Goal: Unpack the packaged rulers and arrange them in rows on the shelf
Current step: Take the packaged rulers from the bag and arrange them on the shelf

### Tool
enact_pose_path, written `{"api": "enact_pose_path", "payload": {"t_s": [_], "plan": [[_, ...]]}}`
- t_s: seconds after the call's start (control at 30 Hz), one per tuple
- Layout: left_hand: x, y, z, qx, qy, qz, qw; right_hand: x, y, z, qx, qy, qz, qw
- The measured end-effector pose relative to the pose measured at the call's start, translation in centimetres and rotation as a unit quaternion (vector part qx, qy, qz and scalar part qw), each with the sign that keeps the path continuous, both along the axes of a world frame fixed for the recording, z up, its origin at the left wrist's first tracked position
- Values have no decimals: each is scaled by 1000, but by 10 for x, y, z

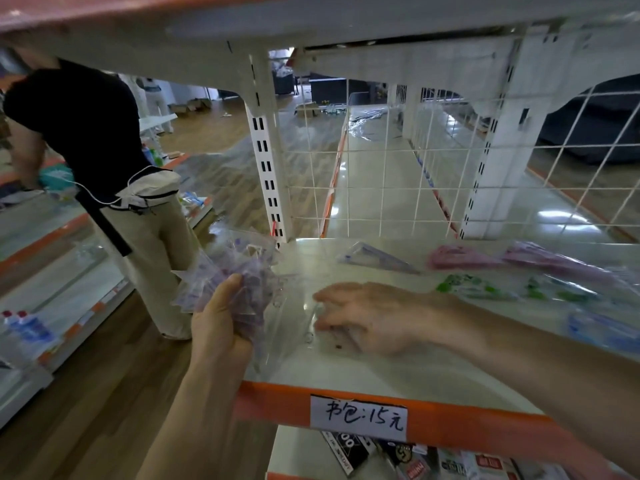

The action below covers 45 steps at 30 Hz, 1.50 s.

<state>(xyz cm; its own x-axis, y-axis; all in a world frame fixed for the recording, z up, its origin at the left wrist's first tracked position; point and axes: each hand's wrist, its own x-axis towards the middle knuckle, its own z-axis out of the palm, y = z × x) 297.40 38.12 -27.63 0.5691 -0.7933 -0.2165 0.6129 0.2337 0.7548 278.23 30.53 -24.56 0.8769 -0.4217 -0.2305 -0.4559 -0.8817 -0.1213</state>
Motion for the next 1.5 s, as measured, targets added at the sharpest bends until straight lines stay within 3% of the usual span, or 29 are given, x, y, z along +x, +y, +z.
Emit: {"api": "enact_pose_path", "payload": {"t_s": [0.17, 0.3, 0.53, 0.73, 0.93, 1.1, 1.3, 1.5], "plan": [[0, -1, -3, -2, 10, -14, 1000, 16, 6, -5, -52, -10, -37, 998], [2, 0, -6, 19, 1, -21, 1000, 14, 12, -18, -120, -70, -98, 985], [-2, 3, -8, 8, -9, -58, 998, 9, 10, -23, -46, -156, -117, 980], [-2, 0, -5, 4, -25, -100, 995, 1, 7, -28, -121, -165, -200, 958], [0, -27, 1, -15, -76, -117, 990, -6, 20, -42, -57, -185, -104, 976], [-14, -33, -5, -10, -75, -140, 987, -25, 7, -38, -63, -118, -164, 977], [-21, -33, -11, -21, -67, -159, 985, -25, 15, -40, -41, -127, -185, 974], [-22, -32, -9, -27, -58, -151, 987, -32, 79, -27, -81, -149, -84, 982]]}}
